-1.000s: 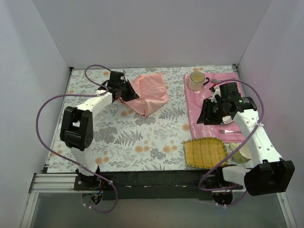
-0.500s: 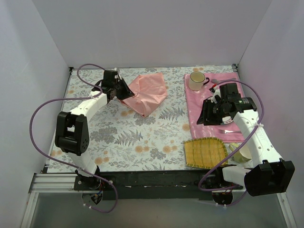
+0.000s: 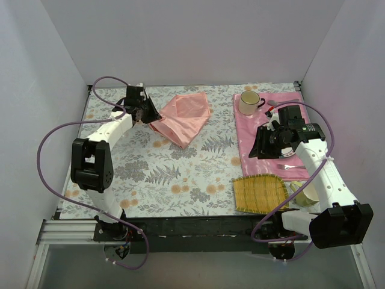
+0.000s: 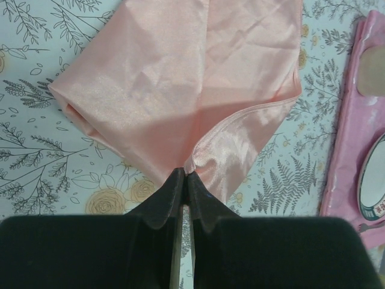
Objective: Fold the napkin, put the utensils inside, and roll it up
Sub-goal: Fold the napkin
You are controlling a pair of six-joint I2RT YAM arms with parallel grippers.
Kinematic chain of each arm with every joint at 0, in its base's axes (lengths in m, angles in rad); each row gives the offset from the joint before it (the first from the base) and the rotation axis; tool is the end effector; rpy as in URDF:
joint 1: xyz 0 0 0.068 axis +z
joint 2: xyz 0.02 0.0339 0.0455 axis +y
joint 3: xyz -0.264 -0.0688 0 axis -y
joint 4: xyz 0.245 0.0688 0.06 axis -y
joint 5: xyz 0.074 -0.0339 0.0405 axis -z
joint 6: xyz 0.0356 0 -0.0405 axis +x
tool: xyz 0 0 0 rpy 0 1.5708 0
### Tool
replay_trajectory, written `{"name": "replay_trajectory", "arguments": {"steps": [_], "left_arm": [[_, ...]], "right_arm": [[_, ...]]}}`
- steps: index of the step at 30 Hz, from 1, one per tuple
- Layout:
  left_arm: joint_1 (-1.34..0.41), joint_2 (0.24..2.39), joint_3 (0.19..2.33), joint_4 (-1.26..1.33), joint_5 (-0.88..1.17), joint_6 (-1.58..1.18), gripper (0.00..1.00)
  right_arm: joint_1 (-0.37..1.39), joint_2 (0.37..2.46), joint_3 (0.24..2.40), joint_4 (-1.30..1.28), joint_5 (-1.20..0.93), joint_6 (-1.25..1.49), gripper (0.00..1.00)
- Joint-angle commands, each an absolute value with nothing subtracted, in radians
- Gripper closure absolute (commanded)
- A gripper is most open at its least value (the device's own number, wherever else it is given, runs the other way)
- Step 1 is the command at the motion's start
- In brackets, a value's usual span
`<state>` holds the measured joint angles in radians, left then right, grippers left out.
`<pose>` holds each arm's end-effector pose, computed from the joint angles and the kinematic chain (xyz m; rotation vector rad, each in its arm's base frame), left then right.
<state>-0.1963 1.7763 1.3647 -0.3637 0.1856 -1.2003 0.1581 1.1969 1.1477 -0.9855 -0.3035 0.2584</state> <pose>0.3913 -0.0845 0.2526 -1.1225 2.2491 -0.8575 0.2219 0.0461 0.3143 0.0215 2.6302 0.5424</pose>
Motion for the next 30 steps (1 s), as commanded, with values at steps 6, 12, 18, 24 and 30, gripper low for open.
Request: {"name": "replay_trajectory", "arguments": {"steps": [6, 12, 18, 24, 30], "left_arm": [[-0.19, 1.838, 1.424, -0.394, 0.126, -1.109, 1.0], [-0.184, 1.871, 1.447, -0.391, 0.11, -1.074, 1.0], [-0.176, 1.916, 1.485, -0.403, 0.086, -1.046, 1.0], [-0.163, 1.956, 1.532, -0.426, 0.066, -1.014, 1.0], [-0.16, 1.974, 1.554, -0.437, 0.054, -1.016, 1.0]], "right_arm": [[0.156, 1.201, 1.137, -0.965, -0.339, 0.252, 0.5], [0.158, 1.201, 1.132, -0.973, -0.341, 0.252, 0.5], [0.16, 1.207, 1.131, -0.976, -0.347, 0.249, 0.5], [0.16, 1.213, 1.131, -0.979, -0.351, 0.245, 0.5], [0.16, 1.221, 1.129, -0.979, -0.35, 0.245, 0.5]]}}
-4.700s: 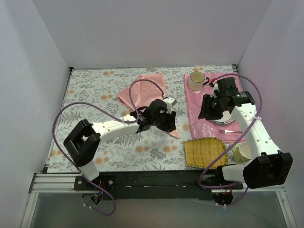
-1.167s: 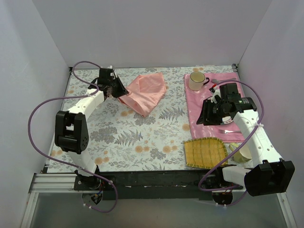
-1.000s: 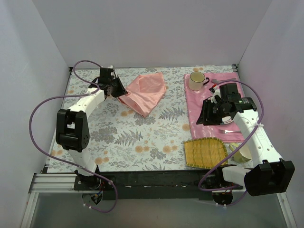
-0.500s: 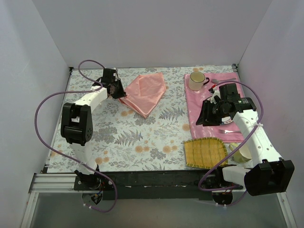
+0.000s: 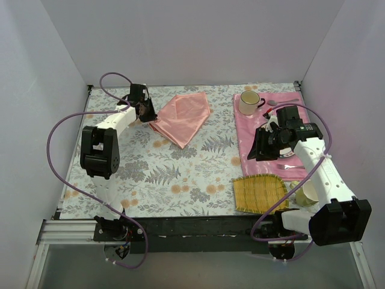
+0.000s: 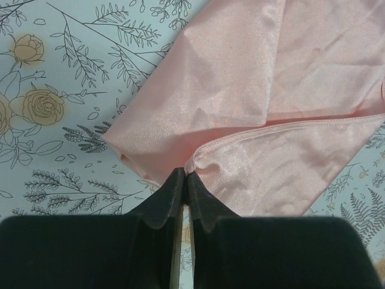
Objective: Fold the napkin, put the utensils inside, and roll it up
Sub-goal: Fold the napkin
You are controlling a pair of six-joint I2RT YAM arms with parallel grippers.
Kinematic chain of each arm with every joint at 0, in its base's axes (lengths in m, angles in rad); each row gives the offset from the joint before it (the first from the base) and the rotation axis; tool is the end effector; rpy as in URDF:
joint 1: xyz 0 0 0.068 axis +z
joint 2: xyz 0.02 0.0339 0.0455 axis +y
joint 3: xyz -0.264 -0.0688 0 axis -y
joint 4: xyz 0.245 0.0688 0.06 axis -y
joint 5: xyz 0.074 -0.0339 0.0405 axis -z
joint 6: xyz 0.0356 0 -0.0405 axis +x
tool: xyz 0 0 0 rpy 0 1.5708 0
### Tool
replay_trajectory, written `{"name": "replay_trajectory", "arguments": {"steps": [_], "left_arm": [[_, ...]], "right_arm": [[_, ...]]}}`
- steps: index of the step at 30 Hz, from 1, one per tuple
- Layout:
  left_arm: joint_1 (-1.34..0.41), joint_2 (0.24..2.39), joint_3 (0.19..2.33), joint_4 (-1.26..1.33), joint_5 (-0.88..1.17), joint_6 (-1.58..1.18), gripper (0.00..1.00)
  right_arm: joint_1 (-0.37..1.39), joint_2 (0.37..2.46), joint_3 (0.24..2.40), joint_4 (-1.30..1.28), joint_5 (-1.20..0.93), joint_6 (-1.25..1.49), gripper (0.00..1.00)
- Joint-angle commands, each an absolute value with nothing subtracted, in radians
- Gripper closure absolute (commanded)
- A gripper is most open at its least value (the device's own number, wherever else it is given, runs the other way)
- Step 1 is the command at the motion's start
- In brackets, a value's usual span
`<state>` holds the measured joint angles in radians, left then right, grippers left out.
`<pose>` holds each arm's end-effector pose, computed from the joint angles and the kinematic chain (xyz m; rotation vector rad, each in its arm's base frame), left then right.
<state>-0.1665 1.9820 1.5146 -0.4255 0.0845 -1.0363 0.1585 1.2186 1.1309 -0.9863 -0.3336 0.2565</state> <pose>0.4334 -0.0759 0.2134 -1.0455 2.3411 -0.6008 0.2248 0.0477 0.3050 0.0169 2.6685 0.5786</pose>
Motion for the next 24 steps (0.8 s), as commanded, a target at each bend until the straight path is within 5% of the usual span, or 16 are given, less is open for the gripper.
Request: {"name": "replay_trajectory", "arguments": {"steps": [1, 11, 15, 17, 24], "left_arm": [[-0.16, 1.976, 1.554, -0.431, 0.055, -1.015, 0.99], [-0.156, 1.997, 1.563, -0.453, 0.014, -1.011, 0.94], [-0.153, 1.996, 1.601, -0.475, -0.08, -1.058, 0.74], [-0.153, 1.97, 1.617, -0.488, -0.185, -1.112, 0.51], [-0.153, 1.843, 1.671, -0.479, -0.315, -1.238, 0.49]], "right_arm": [[0.16, 1.224, 1.129, -0.979, -0.35, 0.245, 0.5], [0.16, 1.238, 1.127, -0.974, -0.354, 0.245, 0.5], [0.164, 1.247, 1.115, -0.959, -0.35, 0.236, 0.5], [0.175, 1.259, 1.106, -0.943, -0.341, 0.232, 0.5], [0.302, 1.331, 1.181, -0.844, -0.293, 0.199, 0.49]]}}
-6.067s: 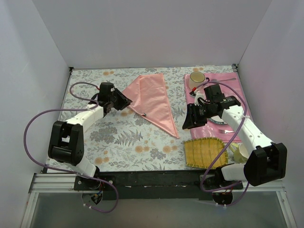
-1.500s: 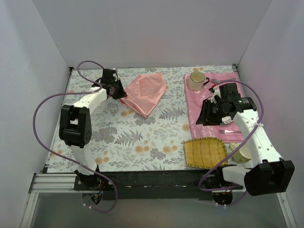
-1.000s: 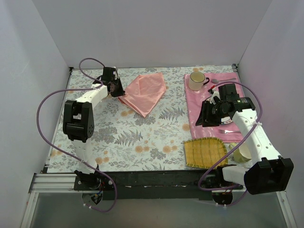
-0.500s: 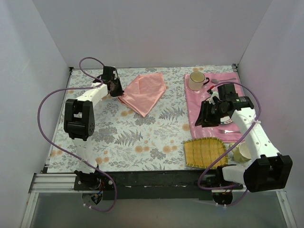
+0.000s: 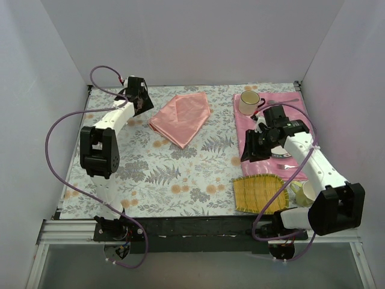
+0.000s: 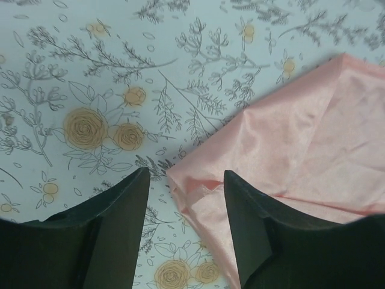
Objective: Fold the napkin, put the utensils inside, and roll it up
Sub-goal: Fold the napkin
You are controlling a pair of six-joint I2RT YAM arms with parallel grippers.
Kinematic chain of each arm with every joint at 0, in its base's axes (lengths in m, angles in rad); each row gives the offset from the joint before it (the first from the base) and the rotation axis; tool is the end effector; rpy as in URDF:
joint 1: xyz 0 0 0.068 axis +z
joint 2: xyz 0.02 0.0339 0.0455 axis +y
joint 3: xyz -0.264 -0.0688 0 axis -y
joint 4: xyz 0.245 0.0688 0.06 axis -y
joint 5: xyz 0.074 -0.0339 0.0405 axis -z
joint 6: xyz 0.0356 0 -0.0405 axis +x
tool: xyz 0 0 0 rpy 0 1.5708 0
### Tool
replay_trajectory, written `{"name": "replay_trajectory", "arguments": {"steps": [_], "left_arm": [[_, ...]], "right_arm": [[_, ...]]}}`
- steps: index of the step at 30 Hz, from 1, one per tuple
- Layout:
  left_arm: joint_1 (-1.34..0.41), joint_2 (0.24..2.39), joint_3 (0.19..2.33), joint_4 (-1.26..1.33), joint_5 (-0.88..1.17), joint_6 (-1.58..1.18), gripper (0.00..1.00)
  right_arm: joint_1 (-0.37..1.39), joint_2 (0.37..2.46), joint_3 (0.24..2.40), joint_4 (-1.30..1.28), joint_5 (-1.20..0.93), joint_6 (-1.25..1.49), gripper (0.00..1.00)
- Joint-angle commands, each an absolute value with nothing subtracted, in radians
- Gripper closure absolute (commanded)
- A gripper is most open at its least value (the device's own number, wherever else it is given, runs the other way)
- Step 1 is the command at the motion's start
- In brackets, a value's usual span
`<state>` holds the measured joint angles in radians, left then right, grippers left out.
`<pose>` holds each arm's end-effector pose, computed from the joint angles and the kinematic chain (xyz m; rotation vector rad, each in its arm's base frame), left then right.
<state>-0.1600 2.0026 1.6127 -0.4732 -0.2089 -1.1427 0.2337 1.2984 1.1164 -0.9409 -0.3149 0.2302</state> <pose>0.4461 -0.0645 0.2329 -1.2326 2.1034 -0.3425 0.2382 0.0680 0.2852 -0.1033 2.7235 0.5634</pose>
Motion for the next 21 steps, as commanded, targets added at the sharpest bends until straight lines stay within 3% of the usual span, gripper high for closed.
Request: {"name": "replay_trajectory", "arguments": {"steps": [1, 6, 13, 21], "left_arm": [[-0.153, 1.824, 1.634, -0.462, -0.258, -1.264, 0.5], [-0.16, 1.698, 1.381, -0.381, -0.002, -1.437, 0.5], [-0.161, 1.503, 1.149, -0.324, -0.046, -1.523, 0.37], [-0.153, 1.517, 1.054, -0.18, 0.096, -1.516, 0.4]], "right_arm": [[0.313, 1.344, 1.192, -0.827, -0.296, 0.202, 0.49], [0.435, 1.469, 1.305, -0.717, -0.311, 0.196, 0.49], [0.569, 1.681, 1.503, -0.678, -0.244, 0.112, 0.44], [0.641, 1.902, 1.741, -0.687, -0.207, 0.078, 0.42]]}}
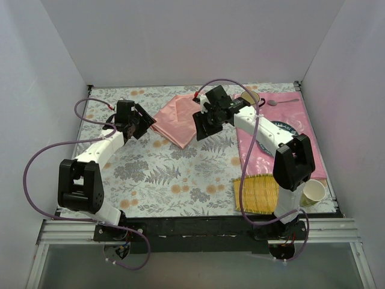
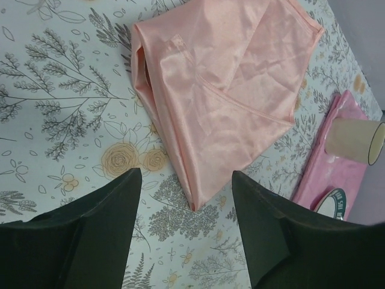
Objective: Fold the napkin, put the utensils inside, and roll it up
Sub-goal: Fold the napkin
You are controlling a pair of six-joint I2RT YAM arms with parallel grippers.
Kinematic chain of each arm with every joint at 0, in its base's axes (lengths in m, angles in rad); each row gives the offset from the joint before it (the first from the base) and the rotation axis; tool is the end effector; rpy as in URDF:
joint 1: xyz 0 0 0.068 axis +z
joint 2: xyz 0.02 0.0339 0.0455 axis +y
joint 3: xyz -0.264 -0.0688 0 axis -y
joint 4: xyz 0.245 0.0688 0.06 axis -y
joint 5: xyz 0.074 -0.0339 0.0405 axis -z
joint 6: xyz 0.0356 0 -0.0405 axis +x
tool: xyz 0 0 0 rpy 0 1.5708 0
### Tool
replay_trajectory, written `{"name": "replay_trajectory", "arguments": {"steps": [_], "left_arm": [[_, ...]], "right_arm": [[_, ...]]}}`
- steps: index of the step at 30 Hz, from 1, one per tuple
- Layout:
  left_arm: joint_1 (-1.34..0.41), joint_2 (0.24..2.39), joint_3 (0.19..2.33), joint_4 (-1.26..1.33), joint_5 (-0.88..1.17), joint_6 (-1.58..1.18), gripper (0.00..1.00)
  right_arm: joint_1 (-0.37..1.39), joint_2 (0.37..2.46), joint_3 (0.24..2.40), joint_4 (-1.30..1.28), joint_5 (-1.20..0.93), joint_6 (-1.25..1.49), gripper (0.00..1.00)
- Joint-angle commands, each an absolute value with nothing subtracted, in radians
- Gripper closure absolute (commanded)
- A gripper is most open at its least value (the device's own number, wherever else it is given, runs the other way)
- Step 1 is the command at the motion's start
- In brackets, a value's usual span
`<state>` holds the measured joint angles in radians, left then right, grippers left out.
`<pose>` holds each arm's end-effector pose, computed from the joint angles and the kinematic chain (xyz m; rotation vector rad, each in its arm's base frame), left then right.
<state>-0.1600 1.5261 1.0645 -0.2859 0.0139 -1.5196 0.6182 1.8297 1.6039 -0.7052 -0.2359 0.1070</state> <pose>0.3303 -0.0538 0.2473 -1.5528 1.9329 -0.8174 0.3249 0.2413 0.2852 -0.7455 2.4548 0.5852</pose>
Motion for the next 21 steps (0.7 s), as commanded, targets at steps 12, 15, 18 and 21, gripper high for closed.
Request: {"name": "replay_trajectory", "arguments": {"steps": [12, 15, 18, 21], "left_arm": [[-0.097, 1.601, 1.029, -0.094, 0.242, -1.246, 0.41], [-0.063, 1.623, 1.006, -0.052, 0.31, -1.213, 0.4], [-0.048, 1.657, 1.008, -0.049, 0.363, -1.195, 0.4], [-0.046, 1.671, 1.005, -0.04, 0.393, -1.201, 0.43]], "right_arm": [[0.706, 2.075, 1.919, -0.713, -0.192, 0.104, 0.43], [0.712, 2.092, 1.916, -0.692, -0.193, 0.095, 0.44], [0.715, 2.126, 1.94, -0.695, -0.206, 0.097, 0.46], [0.718, 2.16, 1.956, -0.663, -0.219, 0.113, 0.5]]}}
